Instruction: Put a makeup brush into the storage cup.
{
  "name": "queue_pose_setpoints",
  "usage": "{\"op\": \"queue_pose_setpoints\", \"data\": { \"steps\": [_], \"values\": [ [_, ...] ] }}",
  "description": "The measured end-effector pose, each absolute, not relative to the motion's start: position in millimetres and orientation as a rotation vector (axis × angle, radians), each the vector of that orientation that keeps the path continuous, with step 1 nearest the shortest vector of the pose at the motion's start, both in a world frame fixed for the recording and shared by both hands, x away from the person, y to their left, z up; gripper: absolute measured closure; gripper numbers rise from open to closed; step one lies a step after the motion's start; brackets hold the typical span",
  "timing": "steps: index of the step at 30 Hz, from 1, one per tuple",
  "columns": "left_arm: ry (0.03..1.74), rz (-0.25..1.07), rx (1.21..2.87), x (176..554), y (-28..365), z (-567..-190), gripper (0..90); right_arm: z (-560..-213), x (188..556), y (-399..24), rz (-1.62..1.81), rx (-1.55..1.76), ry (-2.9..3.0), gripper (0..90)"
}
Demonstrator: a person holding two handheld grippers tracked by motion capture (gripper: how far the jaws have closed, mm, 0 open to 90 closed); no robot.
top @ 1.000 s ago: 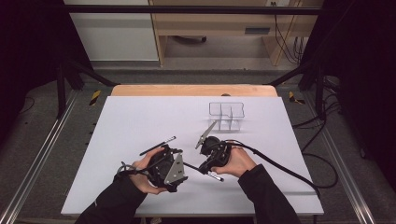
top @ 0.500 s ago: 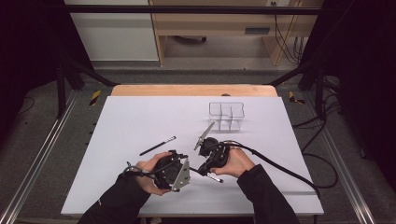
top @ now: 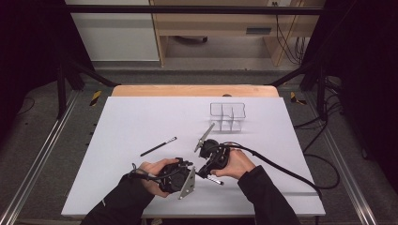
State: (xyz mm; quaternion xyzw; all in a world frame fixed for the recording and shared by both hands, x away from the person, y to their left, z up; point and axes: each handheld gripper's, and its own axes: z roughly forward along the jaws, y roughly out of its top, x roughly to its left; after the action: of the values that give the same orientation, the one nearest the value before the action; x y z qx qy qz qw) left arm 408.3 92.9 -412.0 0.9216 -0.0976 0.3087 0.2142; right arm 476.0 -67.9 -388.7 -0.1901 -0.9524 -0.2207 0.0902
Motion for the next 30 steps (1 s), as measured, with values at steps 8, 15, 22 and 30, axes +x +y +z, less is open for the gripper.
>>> {"op": "queue_pose_setpoints", "data": {
  "steps": [8, 15, 22, 30],
  "values": [
    [-0.313, 0.876, 2.584, 407.2, 90.8, -416.4, 65.6, -390.0, 475.8, -67.2, -0.646, -0.551, -2.826, 84.4],
    [-0.361, 0.894, 2.600, 406.3, 88.4, -419.3, 72.4, -390.8, 474.8, -66.3, -0.633, -0.551, -2.821, 84.4],
    [-0.408, 0.899, 2.609, 405.0, 86.3, -419.4, 78.9, -390.3, 473.7, -66.7, -0.631, -0.544, -2.821, 84.4],
    [-0.440, 0.894, 2.629, 403.8, 85.3, -422.2, 81.8, -391.2, 473.8, -66.3, -0.626, -0.538, -2.819, 84.3]
  ]
}}
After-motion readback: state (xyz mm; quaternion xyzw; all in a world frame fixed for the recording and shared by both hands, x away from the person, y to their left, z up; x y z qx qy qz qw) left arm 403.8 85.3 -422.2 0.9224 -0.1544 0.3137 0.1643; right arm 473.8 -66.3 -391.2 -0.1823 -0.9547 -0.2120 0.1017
